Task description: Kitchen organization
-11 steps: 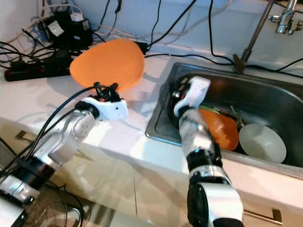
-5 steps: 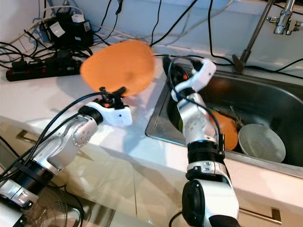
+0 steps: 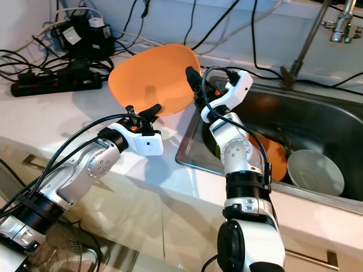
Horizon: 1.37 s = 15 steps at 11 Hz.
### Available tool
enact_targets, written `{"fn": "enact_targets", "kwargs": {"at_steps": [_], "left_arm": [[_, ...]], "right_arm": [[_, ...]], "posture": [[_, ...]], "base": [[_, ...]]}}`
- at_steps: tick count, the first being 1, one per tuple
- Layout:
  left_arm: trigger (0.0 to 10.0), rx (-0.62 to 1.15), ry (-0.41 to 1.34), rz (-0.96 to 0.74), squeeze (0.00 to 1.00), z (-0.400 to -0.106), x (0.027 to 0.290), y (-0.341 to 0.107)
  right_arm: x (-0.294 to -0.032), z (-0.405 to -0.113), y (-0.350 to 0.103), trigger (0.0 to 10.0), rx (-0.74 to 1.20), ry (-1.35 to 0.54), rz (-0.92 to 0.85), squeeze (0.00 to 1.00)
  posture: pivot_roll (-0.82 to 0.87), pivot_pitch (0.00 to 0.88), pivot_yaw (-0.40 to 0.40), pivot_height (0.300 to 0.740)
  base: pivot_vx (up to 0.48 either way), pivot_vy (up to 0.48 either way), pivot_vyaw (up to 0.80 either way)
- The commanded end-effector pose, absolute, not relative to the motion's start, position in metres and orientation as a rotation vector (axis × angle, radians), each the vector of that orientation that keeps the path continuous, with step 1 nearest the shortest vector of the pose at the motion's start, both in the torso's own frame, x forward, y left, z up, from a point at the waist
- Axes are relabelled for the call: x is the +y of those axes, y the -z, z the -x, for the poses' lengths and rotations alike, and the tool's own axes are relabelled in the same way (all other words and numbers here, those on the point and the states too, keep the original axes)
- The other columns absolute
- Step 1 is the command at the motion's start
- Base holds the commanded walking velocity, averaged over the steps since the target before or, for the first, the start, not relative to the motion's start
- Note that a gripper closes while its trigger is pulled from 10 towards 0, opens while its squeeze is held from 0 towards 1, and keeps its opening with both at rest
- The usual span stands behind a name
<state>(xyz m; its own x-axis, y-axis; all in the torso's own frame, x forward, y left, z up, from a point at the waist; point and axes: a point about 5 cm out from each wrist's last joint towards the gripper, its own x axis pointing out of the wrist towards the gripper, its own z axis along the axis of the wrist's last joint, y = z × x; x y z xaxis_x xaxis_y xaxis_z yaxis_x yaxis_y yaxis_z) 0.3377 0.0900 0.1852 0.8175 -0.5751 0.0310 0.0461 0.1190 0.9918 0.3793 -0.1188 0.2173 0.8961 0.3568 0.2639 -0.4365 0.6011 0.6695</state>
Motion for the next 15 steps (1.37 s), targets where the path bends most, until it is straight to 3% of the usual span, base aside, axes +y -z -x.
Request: {"fn": "enact_targets", "kwargs": {"at_steps": [1,10,11,12,15], "left_arm": [[10.0,-0.596,0.441,-1.361,0.00,-0.333,0.081,-0.205],[10.0,-0.634,0.368,-1.351,0.00,-0.336,0.086,-0.212],[10.0,-0.628,0.374,-1.353,0.00,-0.335,0.086,-0.210],[10.0,-0.625,0.380,-1.355,0.00,-0.335,0.086,-0.209],[10.0,-0.625,0.386,-1.355,0.00,-0.335,0.086,-0.208]], "right_arm": [[-0.114,-0.378,-0.214,10.0,-0.073,-0.476,-0.806,0.00],[-0.120,-0.380,-0.216,10.0,-0.078,-0.431,-0.829,0.00],[-0.120,-0.380,-0.217,2.9,-0.080,-0.429,-0.844,0.00],[-0.120,-0.380,-0.219,0.0,-0.084,-0.436,-0.869,0.00],[-0.121,-0.379,-0.223,0.0,-0.094,-0.448,-0.894,0.00]], "posture": [[0.24,0.000,-0.042,0.740],[0.24,0.000,-0.043,0.740],[0.24,0.000,-0.043,0.740],[0.24,0.000,-0.042,0.740],[0.24,0.004,-0.043,0.740]], "base": [[0.000,0.000,0.00],[0.000,0.000,0.00],[0.000,0.000,0.00],[0.000,0.000,0.00],[0.000,0.000,0.00]]}}
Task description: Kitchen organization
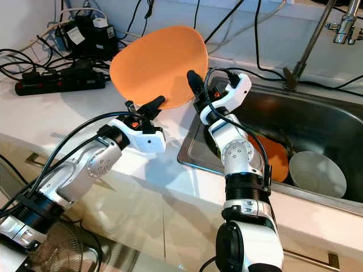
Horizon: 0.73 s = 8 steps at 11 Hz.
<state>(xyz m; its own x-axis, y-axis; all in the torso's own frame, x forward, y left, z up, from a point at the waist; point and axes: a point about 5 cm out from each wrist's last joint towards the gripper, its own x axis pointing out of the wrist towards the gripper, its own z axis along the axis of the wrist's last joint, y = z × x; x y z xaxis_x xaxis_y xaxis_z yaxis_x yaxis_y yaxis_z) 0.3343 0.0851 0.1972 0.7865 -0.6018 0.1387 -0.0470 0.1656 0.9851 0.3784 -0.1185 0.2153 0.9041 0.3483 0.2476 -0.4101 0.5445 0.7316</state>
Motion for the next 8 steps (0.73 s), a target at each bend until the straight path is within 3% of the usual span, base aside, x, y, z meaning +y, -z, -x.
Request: {"fn": "enact_targets", "kwargs": {"at_steps": [1,8], "left_arm": [[10.0,-0.623,0.387,-1.355,0.00,-0.3354,0.0863,-0.2081],[10.0,-0.580,0.367,-1.349,0.00,-0.3393,0.0932,-0.2038]], "right_arm": [[-0.1203,-0.3791,-0.2234,0.0,-0.095,-0.450,-0.902,0.00],[-0.1254,-0.3783,-0.2289,0.0,-0.106,-0.450,-0.925,0.00]], "posture": [[0.24,0.005,-0.044,0.740],[0.23,0.006,-0.045,0.740]], "base": [[0.000,0.000,0.00],[0.000,0.000,0.00]]}}
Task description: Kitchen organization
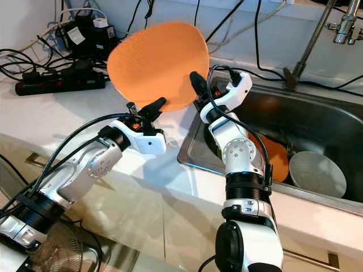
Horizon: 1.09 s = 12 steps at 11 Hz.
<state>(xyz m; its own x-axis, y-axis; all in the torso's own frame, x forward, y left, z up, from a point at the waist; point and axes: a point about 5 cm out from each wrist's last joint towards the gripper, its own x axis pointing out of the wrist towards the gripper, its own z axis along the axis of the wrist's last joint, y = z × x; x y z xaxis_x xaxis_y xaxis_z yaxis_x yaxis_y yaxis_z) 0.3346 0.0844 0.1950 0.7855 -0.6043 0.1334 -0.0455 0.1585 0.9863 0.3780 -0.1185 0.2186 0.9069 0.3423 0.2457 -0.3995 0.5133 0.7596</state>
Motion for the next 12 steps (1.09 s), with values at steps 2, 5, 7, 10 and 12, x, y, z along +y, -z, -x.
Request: {"fn": "enact_targets", "kwargs": {"at_steps": [2,5,7,10,12], "left_arm": [[10.0,-0.574,0.376,-1.296,1.00,-0.339,0.091,-0.203],[10.0,-0.572,0.391,-1.262,1.00,-0.337,0.089,-0.203],[10.0,-0.578,0.396,-1.263,1.00,-0.336,0.088,-0.202],[10.0,-0.567,0.416,-1.241,0.00,-0.334,0.086,-0.198],[10.0,-0.517,0.403,-1.126,0.00,-0.334,0.088,-0.195]], "right_arm": [[-0.125,-0.378,-0.229,0.0,-0.106,-0.453,-0.931,0.00],[-0.131,-0.380,-0.231,0.0,-0.132,-0.408,-0.984,0.00],[-0.144,-0.384,-0.234,0.0,-0.177,-0.324,-1.056,0.00],[-0.186,-0.389,-0.230,0.0,-0.269,-0.050,-1.114,0.00],[-0.226,-0.385,-0.225,0.0,-0.355,0.192,-1.054,0.00]], "posture": [[0.23,0.003,-0.045,0.740],[0.23,0.007,-0.045,0.740],[0.24,0.006,-0.045,0.740],[0.24,0.006,-0.047,0.740],[0.24,0.007,-0.048,0.740]], "base": [[0.000,0.000,0.00],[0.000,0.000,0.00],[0.000,0.000,0.00],[0.000,0.000,0.00],[0.000,0.000,0.00]]}}
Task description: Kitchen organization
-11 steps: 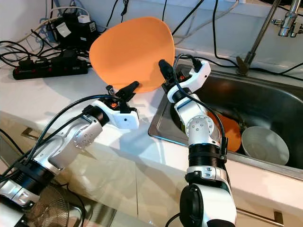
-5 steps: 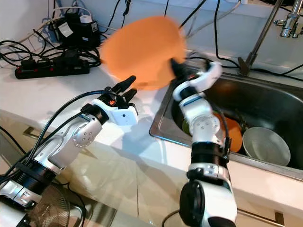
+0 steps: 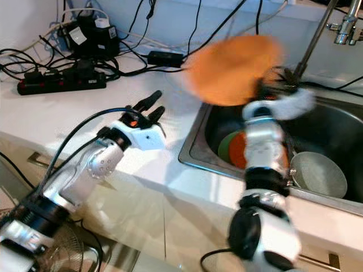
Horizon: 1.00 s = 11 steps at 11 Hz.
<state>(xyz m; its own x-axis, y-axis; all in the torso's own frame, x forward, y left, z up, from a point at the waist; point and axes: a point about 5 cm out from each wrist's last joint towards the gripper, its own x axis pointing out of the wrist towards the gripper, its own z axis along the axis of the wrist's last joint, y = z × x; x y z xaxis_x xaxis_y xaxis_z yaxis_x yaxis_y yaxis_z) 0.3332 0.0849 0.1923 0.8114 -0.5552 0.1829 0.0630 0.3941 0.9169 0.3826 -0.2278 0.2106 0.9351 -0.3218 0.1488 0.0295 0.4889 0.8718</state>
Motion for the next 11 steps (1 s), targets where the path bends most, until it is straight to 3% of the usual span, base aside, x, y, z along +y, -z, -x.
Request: {"fn": "enact_targets", "kwargs": {"at_steps": [1,2,3,4,5,6,11], "left_arm": [[10.0,-0.461,0.399,-0.974,0.00,-0.334,0.090,-0.195],[10.0,-0.350,0.451,-0.748,0.00,-0.334,0.088,-0.188],[10.0,-0.256,0.519,-0.548,0.00,-0.331,0.084,-0.180],[10.0,-0.151,0.602,-0.292,0.00,-0.325,0.078,-0.173],[10.0,-0.091,0.647,-0.153,0.00,-0.322,0.075,-0.172],[10.0,-0.021,0.727,-0.137,0.00,-0.316,0.071,-0.163],[10.0,0.082,0.833,-0.117,0.00,-0.305,0.067,-0.158]], "right_arm": [[-0.244,-0.380,-0.223,0.0,-0.392,0.286,-1.010,0.00],[-0.254,-0.376,-0.222,0.0,-0.405,0.350,-0.918,0.00],[-0.258,-0.374,-0.221,2.4,-0.409,0.377,-0.826,0.00],[-0.258,-0.372,-0.218,10.0,-0.398,0.401,-0.646,0.00],[-0.255,-0.373,-0.211,10.0,-0.336,0.408,-0.424,0.00],[-0.250,-0.375,-0.199,10.0,-0.265,0.401,-0.348,0.00],[-0.213,-0.381,-0.147,10.0,-0.020,0.259,-0.268,0.00]], "posture": [[0.24,0.007,-0.047,0.740],[0.23,0.007,-0.047,0.740],[0.23,0.008,-0.045,0.740],[0.23,0.008,-0.043,0.740],[0.23,0.009,-0.043,0.740],[0.23,0.011,-0.045,0.740],[0.24,0.010,-0.053,0.740]], "base": [[0.000,0.000,0.00],[0.000,0.000,0.00],[0.000,0.000,0.00],[0.000,0.000,0.00],[0.000,0.000,0.00],[0.000,0.000,0.00],[0.000,0.000,0.00]]}}
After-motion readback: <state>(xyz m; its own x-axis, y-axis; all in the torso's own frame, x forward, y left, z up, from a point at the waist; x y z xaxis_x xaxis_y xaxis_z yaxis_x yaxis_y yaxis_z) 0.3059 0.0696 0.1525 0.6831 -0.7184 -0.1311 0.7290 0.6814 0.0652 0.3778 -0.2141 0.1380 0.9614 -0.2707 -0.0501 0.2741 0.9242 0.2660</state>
